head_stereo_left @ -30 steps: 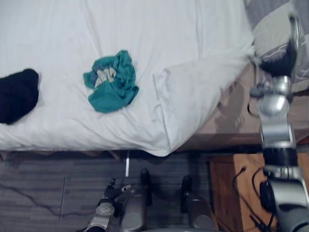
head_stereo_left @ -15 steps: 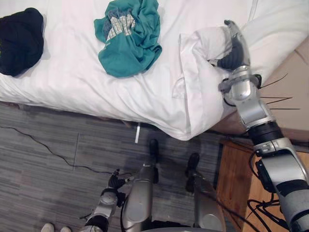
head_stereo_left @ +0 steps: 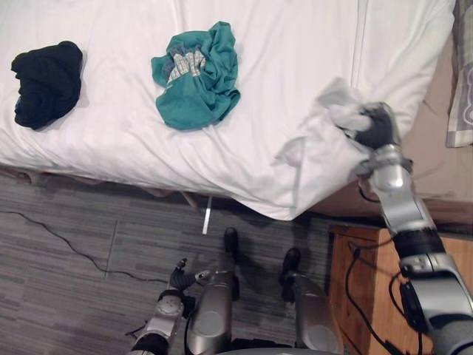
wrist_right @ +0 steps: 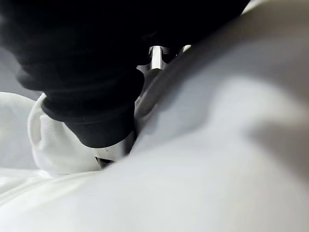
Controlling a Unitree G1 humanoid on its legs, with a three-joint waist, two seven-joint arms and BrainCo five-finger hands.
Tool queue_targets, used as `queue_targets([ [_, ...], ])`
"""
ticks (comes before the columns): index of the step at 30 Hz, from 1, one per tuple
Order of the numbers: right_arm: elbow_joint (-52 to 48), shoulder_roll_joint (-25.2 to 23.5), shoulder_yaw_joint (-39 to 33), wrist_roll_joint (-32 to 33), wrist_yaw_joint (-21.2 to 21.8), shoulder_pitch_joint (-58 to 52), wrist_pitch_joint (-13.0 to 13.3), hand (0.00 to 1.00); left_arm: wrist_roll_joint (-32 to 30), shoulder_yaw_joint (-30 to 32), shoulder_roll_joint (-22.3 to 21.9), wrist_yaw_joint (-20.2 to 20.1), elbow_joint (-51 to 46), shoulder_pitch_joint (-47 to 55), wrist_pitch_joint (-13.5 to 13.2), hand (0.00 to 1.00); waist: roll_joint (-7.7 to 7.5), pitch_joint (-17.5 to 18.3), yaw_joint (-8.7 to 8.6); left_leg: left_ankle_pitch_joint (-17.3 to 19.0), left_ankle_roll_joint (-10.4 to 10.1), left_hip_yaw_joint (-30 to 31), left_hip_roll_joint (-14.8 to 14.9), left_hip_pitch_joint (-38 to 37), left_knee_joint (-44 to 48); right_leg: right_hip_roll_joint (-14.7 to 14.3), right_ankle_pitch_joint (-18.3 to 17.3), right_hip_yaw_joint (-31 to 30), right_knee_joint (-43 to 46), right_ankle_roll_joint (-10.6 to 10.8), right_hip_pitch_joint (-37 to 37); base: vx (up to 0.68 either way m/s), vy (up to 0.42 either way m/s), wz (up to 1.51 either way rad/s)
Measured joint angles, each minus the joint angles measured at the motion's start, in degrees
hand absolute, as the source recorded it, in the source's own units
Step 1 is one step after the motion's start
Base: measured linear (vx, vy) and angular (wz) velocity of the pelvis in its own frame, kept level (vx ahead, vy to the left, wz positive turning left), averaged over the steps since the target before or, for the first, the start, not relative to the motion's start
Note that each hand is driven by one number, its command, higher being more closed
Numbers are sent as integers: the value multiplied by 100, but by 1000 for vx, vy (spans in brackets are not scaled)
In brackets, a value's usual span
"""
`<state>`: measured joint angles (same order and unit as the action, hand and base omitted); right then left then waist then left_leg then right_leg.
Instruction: Tidy the bed and pick cloth on bed and put in laundry
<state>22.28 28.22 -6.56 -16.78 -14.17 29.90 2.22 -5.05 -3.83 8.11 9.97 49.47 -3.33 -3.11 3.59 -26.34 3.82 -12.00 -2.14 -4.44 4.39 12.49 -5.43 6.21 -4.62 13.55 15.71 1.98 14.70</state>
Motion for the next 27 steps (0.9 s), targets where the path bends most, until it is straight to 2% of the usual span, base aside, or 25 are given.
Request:
queue_targets([
  [2,0,-289,-659,200,-140,-586,-19,0,26,21,-10,-10,-2,36,1,0,-67,116,-24,1,0,-45,-26,-78,1,13,20,-63,-61,34,-68,55,15,-10],
  [4,52,-652,-1166,531,-240,-1133,-83,0,50,220,-75,-75,-34,190,9,0,-192,356,-168,12,-7,-104,-38,-145,1,14,47,-110,-174,77,-168,76,9,-12],
  [7,337,-1112,-1899,1184,-328,-1814,-186,0,82,302,-117,-139,-39,285,52,0,-331,570,-198,84,-27,-327,-33,-362,1,-4,63,-324,-241,101,-286,37,6,-31],
  [9,582,-1382,-2351,1648,-399,-2148,-284,0,105,484,-173,-169,-48,340,57,0,-331,614,-264,125,-48,-407,-25,-506,-1,-20,83,-424,-316,143,-398,-5,9,-30],
  [12,688,-1641,-3091,2334,-690,-2787,-480,0,152,648,-266,-228,-40,487,188,0,-247,822,-358,234,-46,-560,-15,-562,-8,-49,125,-573,-464,220,-442,-5,19,-28],
  [15,119,-1826,-3603,2696,-1076,-3301,-667,0,227,683,-363,-220,-41,625,275,0,-222,952,-470,294,-44,-743,27,-644,-40,-71,160,-737,-555,269,-499,-11,-1,-26],
  [16,-414,-1933,-3755,2693,-1230,-3480,-731,100,228,679,-412,-218,-38,667,281,0,-225,1018,-481,318,-12,-816,57,-640,-42,-99,172,-785,-634,285,-501,-14,5,-22],
  [20,-1749,-1999,-3981,2371,-1725,-3472,-746,100,228,679,-503,-173,12,709,271,0,-279,1108,-471,319,-10,-898,96,-629,-42,-126,311,-904,-826,282,-533,-5,1,-13],
  [22,-2023,-1883,-3973,2006,-1905,-3166,-729,100,227,677,-496,-102,46,709,267,0,-314,1114,-464,319,-10,-899,104,-613,-42,-142,336,-928,-855,273,-529,-16,-6,-5],
  [25,-1836,-1225,-3437,1558,-2032,-2285,-708,100,228,663,-459,-103,53,691,231,0,-321,1111,-453,316,-10,-892,90,-430,-40,-158,408,-1032,-840,264,-321,-17,-12,-6],
  [27,-1577,-597,-2722,1399,-1950,-1463,-705,100,228,661,-417,-105,58,658,185,0,-289,1078,-438,309,-12,-810,59,-240,-36,-152,513,-1040,-818,246,-134,-3,-13,5],
])
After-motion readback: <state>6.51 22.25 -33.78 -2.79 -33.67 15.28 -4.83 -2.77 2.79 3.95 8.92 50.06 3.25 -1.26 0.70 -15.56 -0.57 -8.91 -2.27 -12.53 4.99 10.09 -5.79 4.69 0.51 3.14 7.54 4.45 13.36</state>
